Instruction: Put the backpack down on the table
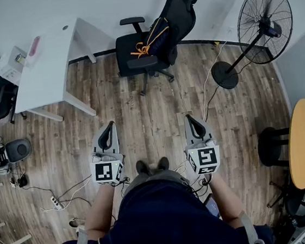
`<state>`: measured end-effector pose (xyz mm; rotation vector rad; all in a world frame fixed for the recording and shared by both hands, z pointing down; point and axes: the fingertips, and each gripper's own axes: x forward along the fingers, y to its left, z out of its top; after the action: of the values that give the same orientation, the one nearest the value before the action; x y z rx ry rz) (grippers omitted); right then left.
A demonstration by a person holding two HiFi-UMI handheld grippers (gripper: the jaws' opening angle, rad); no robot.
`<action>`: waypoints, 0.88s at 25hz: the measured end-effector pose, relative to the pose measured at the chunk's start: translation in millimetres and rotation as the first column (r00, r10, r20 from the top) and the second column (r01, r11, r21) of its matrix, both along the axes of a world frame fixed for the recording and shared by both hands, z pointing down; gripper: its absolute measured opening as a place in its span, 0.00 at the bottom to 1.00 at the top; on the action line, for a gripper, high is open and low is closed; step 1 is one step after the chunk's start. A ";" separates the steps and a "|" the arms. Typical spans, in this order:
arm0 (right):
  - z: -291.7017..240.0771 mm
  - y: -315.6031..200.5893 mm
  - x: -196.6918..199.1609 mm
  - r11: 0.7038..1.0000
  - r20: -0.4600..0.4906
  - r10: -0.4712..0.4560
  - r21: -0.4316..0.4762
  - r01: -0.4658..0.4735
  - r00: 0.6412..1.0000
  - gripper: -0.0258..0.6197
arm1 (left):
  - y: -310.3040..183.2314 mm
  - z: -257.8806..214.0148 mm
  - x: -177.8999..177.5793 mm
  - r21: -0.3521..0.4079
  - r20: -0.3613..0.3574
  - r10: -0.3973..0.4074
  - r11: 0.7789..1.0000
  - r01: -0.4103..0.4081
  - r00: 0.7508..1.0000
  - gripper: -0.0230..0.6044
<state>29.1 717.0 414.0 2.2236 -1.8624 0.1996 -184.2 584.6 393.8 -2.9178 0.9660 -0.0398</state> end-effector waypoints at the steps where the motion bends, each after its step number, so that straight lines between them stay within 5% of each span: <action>1: 0.2 -0.4 -0.6 1.000 -0.001 -0.001 -0.002 0.001 1.000 0.03 | -0.2 0.7 0.0 -0.002 0.000 0.001 1.000 -0.001 1.000 0.04; 22: -1.8 -10.0 -11.6 0.999 -0.028 -0.039 0.000 0.039 0.999 0.04 | -4.0 7.7 5.8 -0.026 0.007 0.028 0.999 -0.028 1.000 0.04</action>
<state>17.5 706.9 412.1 2.1767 -1.8894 0.1601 -178.4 580.6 401.5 -2.9517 0.9303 -0.0614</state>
